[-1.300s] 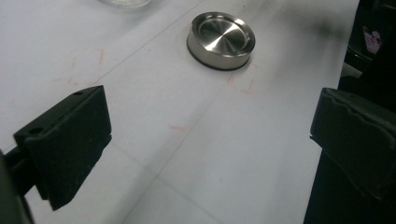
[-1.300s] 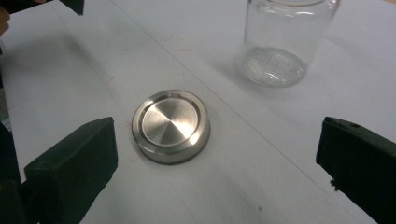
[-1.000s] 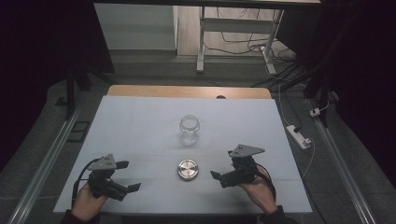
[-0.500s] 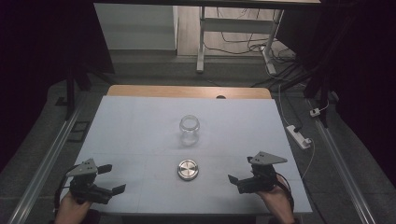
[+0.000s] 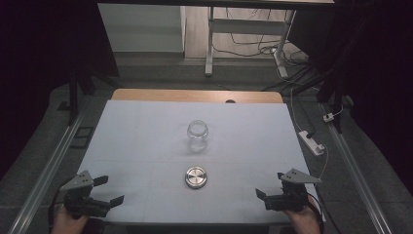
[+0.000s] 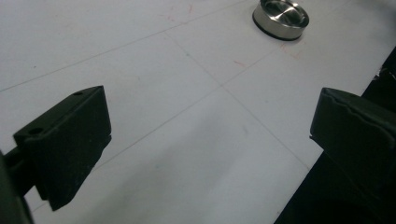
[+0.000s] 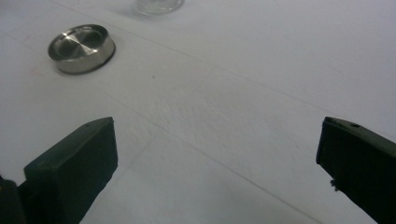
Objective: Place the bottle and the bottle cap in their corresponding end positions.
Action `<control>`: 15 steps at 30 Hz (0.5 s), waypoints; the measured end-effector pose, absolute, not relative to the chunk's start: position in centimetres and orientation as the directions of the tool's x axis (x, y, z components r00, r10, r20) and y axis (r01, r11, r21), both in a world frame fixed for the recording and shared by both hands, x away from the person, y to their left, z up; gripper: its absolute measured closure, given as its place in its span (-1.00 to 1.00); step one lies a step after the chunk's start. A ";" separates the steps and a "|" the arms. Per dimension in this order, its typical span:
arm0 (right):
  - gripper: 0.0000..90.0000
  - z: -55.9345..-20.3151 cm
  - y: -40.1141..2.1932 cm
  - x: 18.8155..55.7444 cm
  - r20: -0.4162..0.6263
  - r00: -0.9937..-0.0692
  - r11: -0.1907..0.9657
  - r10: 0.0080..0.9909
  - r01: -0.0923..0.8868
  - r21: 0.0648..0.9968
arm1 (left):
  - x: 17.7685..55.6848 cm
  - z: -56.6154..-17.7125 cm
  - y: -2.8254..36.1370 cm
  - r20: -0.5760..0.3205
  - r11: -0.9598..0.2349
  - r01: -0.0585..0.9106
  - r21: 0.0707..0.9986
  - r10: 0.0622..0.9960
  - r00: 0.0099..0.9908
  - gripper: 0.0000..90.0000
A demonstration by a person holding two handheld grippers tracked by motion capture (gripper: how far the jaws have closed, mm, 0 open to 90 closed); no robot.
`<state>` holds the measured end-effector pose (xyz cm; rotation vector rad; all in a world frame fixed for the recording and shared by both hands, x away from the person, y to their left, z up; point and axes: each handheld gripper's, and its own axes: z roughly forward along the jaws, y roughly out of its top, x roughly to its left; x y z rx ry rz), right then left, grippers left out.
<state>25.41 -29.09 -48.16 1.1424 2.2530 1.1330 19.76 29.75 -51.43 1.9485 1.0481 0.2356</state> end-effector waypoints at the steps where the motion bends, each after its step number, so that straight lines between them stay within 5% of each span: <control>1: -1.00 -48.3 -29.4 25.2 0.032 -0.594 0.342 0.804 0.506 0.792 | 19.7 -51.5 29.8 -0.224 -0.251 0.582 0.773 0.751 0.621 -1.00; 15: -1.00 -49.4 -32.2 23.1 0.046 -0.508 0.290 0.860 0.562 0.774 | 18.8 -52.2 29.5 -0.177 -0.302 0.617 0.727 0.785 0.593 -1.00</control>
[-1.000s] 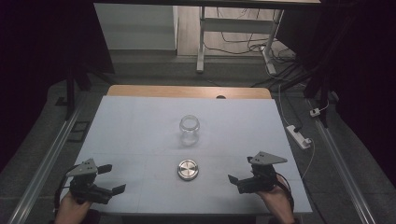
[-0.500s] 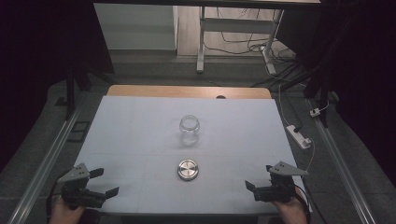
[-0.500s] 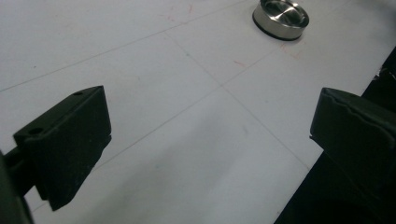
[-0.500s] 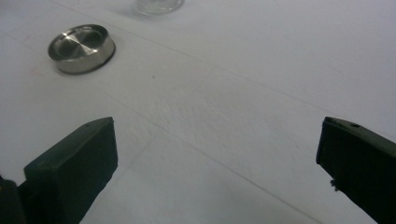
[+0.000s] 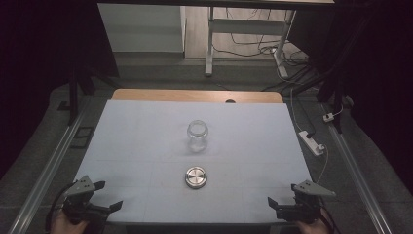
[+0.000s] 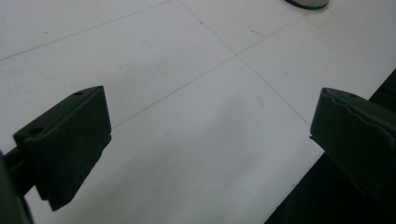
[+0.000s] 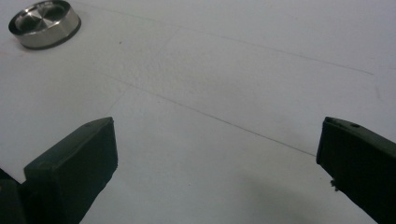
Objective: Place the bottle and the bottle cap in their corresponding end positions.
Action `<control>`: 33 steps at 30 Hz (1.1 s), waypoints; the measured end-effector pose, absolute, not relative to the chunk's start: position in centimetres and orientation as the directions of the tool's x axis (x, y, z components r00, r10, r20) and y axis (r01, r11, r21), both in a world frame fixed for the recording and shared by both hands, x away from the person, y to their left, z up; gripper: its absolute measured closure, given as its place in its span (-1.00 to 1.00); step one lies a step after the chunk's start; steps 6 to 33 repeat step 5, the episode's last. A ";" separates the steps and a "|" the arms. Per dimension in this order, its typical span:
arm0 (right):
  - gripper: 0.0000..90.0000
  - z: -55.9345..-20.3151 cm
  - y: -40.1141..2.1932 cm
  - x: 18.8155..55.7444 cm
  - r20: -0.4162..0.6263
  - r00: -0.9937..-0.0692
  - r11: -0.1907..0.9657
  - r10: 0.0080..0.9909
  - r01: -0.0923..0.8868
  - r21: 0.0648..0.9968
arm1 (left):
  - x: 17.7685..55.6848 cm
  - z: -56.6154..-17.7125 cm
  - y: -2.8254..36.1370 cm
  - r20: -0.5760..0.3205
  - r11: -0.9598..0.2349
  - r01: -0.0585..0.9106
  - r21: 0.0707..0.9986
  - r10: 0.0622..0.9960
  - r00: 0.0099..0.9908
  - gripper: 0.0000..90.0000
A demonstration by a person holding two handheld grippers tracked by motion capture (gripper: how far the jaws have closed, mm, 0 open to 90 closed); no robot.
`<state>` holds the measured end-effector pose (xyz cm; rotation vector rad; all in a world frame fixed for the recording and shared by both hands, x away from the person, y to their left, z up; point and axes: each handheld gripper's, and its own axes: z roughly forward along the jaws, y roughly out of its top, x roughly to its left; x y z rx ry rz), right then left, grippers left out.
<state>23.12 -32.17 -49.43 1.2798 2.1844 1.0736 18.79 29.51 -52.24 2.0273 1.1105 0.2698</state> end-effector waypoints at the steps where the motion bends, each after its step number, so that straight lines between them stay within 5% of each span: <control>1: -1.00 -49.4 -32.2 23.1 0.052 -0.505 0.286 0.862 0.568 0.772 | 18.8 -52.2 29.5 -0.177 -0.302 0.618 0.726 0.787 0.592 -1.00; 33: -1.00 -49.5 -32.2 23.0 0.048 -0.507 0.292 0.861 0.569 0.769 | 19.0 -52.3 29.5 -0.191 -0.294 0.633 0.716 0.789 0.583 -1.00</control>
